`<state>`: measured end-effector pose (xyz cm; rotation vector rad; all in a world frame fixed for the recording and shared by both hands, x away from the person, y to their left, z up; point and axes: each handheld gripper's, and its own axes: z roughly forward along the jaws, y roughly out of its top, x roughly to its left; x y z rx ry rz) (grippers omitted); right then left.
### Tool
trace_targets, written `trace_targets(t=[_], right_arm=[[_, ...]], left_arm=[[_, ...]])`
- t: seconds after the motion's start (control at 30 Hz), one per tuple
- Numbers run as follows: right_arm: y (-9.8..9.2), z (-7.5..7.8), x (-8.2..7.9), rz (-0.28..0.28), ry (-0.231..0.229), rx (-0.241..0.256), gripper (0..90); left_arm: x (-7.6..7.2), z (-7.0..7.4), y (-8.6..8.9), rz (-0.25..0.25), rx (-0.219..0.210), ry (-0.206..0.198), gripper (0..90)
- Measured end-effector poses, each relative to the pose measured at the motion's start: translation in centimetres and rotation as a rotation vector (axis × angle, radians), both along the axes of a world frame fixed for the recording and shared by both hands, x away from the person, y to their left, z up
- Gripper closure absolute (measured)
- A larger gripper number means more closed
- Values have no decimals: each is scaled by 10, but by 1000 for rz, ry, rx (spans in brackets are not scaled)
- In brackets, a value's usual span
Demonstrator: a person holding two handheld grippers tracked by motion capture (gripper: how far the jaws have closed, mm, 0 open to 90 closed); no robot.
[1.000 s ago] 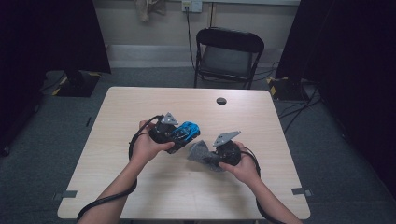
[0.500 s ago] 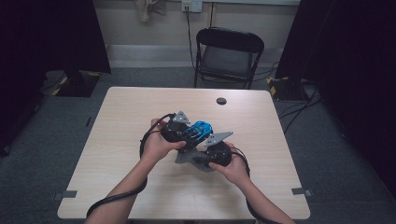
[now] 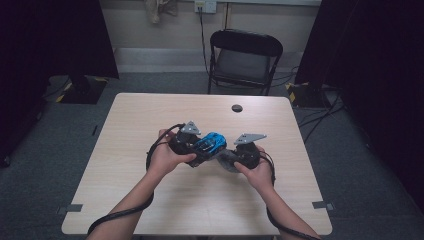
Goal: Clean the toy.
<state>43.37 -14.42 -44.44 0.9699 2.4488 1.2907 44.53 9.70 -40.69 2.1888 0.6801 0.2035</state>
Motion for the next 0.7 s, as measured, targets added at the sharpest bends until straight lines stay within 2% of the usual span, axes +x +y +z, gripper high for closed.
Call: trace_targets(t=[0.2, 0.37, 0.47, 0.53, 0.6, 0.63, 0.67, 0.7], right_arm=[[-12, 5, 6, -87, -32, -16, 727], [-17, 2, 4, -107, -36, -24, 727], [-15, -1, 1, -84, -38, -43, 727], [-3, -5, -7, -23, -33, -68, 727], [2, -6, -9, -2, -31, -71, 727], [13, -7, -14, 47, -31, -72, 727], [13, -7, -14, 47, -31, -72, 727], [24, -7, -19, 86, -28, -71, 726]], left_arm=[[-1, 2, 1, -4, -1, -2, 283], [4, 10, 6, 12, -7, -20, 283], [6, 12, 6, 22, -8, -29, 283], [10, 16, 5, 25, 4, -33, 283], [11, 18, 4, 27, 8, -37, 283], [12, 19, 0, 28, 3, -40, 283], [12, 19, 0, 28, 3, -40, 282], [13, 20, -2, 23, 10, -42, 283]])
